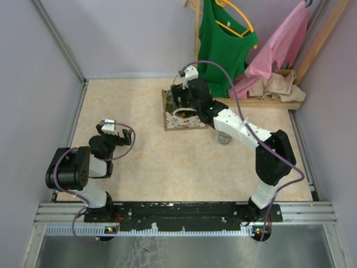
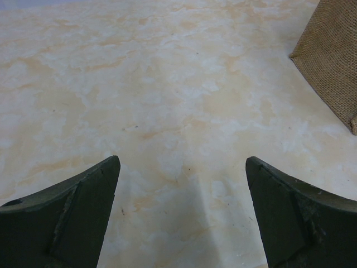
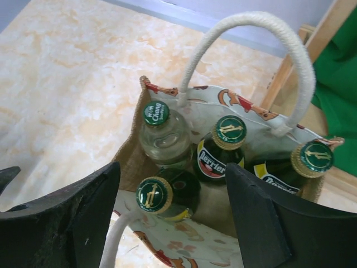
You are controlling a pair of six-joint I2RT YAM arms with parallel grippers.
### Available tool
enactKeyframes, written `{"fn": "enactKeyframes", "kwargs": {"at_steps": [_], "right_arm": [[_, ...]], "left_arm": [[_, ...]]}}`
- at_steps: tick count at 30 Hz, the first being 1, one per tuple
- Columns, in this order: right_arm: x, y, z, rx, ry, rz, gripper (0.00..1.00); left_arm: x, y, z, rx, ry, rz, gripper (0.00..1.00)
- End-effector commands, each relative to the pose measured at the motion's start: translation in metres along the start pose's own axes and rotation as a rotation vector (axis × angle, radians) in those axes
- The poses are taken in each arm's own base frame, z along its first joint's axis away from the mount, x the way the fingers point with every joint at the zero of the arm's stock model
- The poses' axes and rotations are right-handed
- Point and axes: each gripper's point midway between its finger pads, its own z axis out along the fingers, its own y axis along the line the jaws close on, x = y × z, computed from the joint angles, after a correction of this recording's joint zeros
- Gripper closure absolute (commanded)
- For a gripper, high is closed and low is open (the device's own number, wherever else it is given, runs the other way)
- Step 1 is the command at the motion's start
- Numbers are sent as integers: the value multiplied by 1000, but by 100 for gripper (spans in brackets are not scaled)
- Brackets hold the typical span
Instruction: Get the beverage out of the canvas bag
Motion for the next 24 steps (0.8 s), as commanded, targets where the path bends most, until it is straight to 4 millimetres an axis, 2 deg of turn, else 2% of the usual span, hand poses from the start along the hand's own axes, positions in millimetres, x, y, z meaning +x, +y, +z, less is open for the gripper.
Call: {"fn": "enactKeyframes", "kwargs": {"at_steps": [1, 12, 24], "right_arm": [[-11, 17, -2, -62, -54, -9, 23], [15, 21, 7, -59, -5, -21, 24], [43, 15, 25, -20, 41, -34, 27]], "left_arm": [[-7, 0, 4, 2, -21, 14, 0], [-7, 0, 4, 2, -21, 14, 0], [-7, 0, 4, 0, -21, 13, 0]]}}
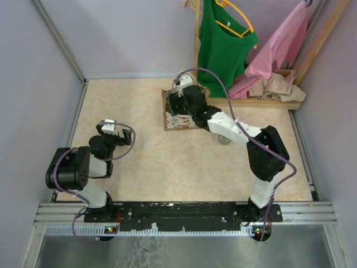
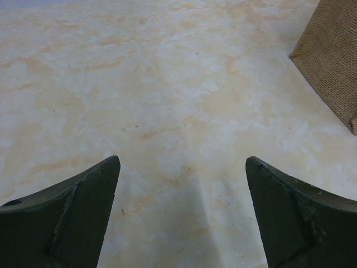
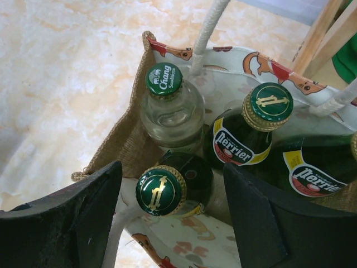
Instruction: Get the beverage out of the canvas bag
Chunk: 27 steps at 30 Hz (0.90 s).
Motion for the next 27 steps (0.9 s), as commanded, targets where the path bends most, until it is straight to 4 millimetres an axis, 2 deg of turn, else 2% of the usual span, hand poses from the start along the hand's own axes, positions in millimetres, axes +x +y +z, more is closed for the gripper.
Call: {"fn": "enactKeyframes", "kwargs": {"at_steps": [1, 11, 13, 17, 21, 25, 27], "right_arm": [[-4, 1, 8, 14, -32, -15, 28], [4, -5, 19, 53, -22, -25, 38], [3, -5, 19, 57, -27, -25, 44], [-3, -5, 20, 61, -39, -28, 65], [-12, -6, 18, 75, -56, -34, 99], [-29, -8, 15, 91, -91, -53, 100], [-45, -7, 10, 95, -126, -59, 100]], "left_arm": [[-7, 0, 4, 2, -20, 14, 0], [-7, 0, 4, 2, -21, 14, 0], [-7, 0, 4, 2, -20, 12, 0], [-7, 0, 4, 2, -22, 14, 0], [-7, 0, 4, 2, -21, 13, 0], [-7, 0, 4, 3, -20, 13, 0], [-7, 0, 4, 2, -21, 14, 0]]}}
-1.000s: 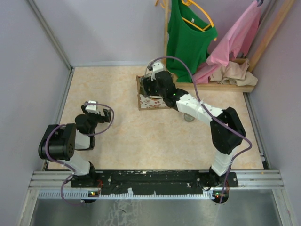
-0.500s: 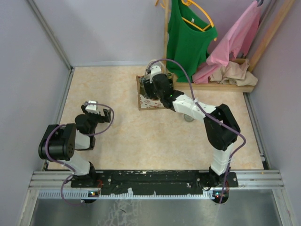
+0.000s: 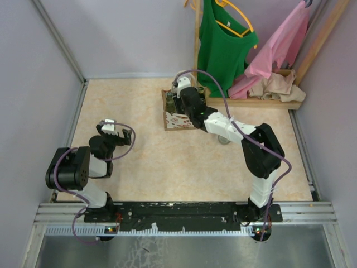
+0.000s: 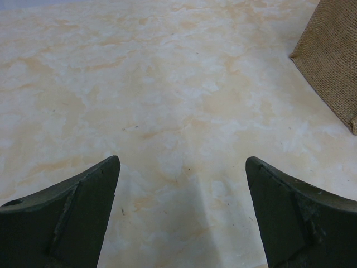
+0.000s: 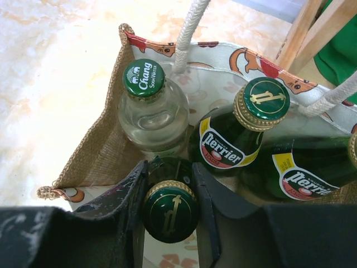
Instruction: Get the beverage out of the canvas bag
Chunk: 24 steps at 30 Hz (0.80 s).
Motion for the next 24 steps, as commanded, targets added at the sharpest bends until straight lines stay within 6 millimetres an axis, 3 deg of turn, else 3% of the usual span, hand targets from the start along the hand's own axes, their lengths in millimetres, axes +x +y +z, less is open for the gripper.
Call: {"fn": "enactKeyframes", "kwargs": {"at_steps": [1, 9, 15, 18, 19, 24], "right_arm": [[-65, -1, -8, 27, -154, -8, 100], [-135, -9, -37, 60, -283, 0, 100], [-185, -16, -74, 68, -406, -3, 100], [-208, -22, -98, 83, -469, -1, 100], [-223, -26, -117, 91, -513, 4, 100], [-255, -44, -175, 166, -630, 11, 100]], "left_arm": [[-7, 0, 4, 2, -21, 14, 0], [-7, 0, 4, 2, -20, 14, 0], [-7, 0, 4, 2, -22, 14, 0], [-7, 0, 4, 2, -21, 13, 0], [-7, 0, 4, 1, -20, 14, 0], [-7, 0, 4, 2, -21, 14, 0]]}}
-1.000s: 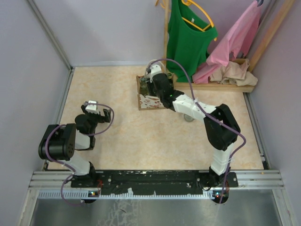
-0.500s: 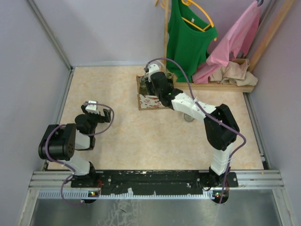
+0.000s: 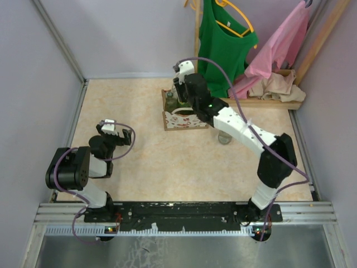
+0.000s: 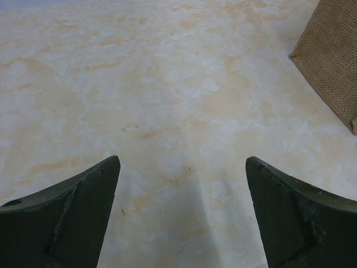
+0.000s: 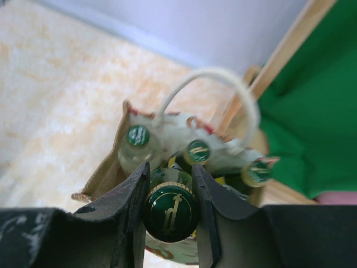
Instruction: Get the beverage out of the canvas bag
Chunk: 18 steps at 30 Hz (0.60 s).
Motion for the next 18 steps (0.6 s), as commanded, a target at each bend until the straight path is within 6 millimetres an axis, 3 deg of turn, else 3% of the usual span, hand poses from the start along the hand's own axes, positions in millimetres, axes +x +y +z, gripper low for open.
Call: {"fn": "enactKeyframes", "kwargs": {"at_steps": [1, 6, 11, 15, 18], "right_arm": [[-185, -62, -115, 169, -529, 107, 100], [-200, -97, -171, 286, -618, 131, 100], [-198, -125, -213, 383, -648, 171, 100], [-179, -132, -225, 398, -601, 208, 100], [-154, -130, -226, 385, -542, 243, 100]], "left_arm": [[-7, 0, 4, 2, -21, 14, 0], [-7, 0, 4, 1, -21, 14, 0], [-7, 0, 4, 2, -21, 14, 0], [-7, 0, 4, 1, -21, 14, 0], [-7, 0, 4, 3, -20, 14, 0]]}}
